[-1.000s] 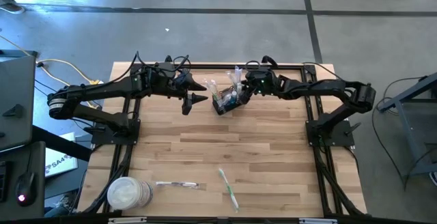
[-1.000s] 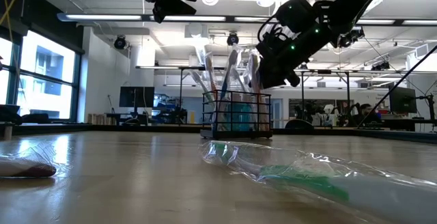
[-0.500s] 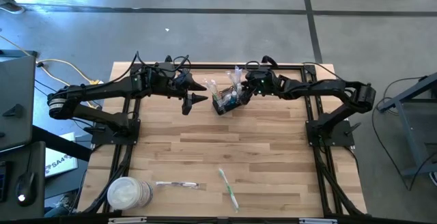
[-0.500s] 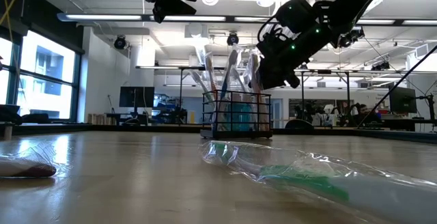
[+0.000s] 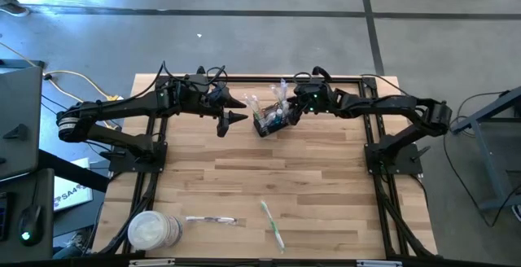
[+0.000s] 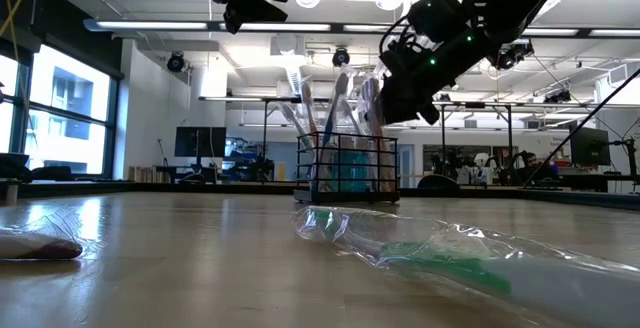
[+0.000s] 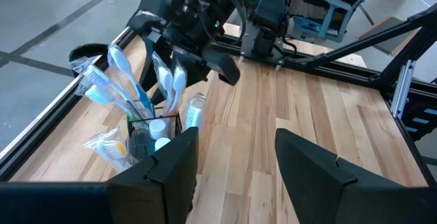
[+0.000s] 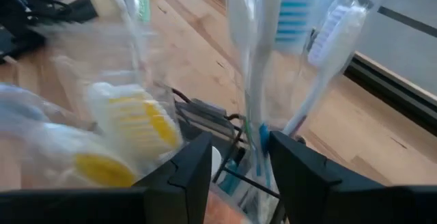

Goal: Pick & Place toothbrushing station
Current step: Put the blue toothbrush into the mesh organizer, then put the green toothbrush into the mesh organizer

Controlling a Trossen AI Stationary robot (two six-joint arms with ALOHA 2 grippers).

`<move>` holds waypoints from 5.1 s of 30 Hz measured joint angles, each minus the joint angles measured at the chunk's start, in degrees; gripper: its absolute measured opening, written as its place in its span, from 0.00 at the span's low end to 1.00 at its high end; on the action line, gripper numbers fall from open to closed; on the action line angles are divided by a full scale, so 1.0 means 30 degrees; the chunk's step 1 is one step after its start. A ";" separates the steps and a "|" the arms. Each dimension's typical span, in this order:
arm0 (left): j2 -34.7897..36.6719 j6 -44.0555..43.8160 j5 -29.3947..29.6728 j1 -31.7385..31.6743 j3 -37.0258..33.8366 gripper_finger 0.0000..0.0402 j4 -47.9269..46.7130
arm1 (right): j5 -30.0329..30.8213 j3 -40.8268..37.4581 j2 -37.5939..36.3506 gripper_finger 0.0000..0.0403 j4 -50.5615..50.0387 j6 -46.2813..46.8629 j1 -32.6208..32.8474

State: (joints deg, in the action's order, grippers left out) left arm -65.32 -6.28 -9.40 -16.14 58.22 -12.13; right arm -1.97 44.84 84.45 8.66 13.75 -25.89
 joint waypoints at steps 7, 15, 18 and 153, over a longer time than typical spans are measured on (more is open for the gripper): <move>0.0006 0.0000 0.0005 0.0000 0.0000 0.48 0.0039 | -0.0462 0.0022 -0.0797 0.35 -0.1048 0.0005 -0.0392; 0.0003 0.0328 0.0005 0.0000 0.0000 0.48 0.0105 | -0.0408 0.0029 -0.0930 0.35 -0.1943 0.0416 -0.0370; 0.0000 0.0330 0.0005 0.0005 0.0000 0.48 0.0100 | -0.0155 0.0029 -0.1328 0.35 -0.2298 0.0495 -0.0370; 0.0903 -0.5158 -0.1632 1.3292 -0.0015 0.48 -0.4075 | 0.0681 1.7085 1.2048 0.58 -1.8771 1.9329 1.6850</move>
State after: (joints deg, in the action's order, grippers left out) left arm -62.61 -21.76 -14.30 23.73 58.17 -24.35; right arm 0.08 96.09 120.60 -47.65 71.73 24.66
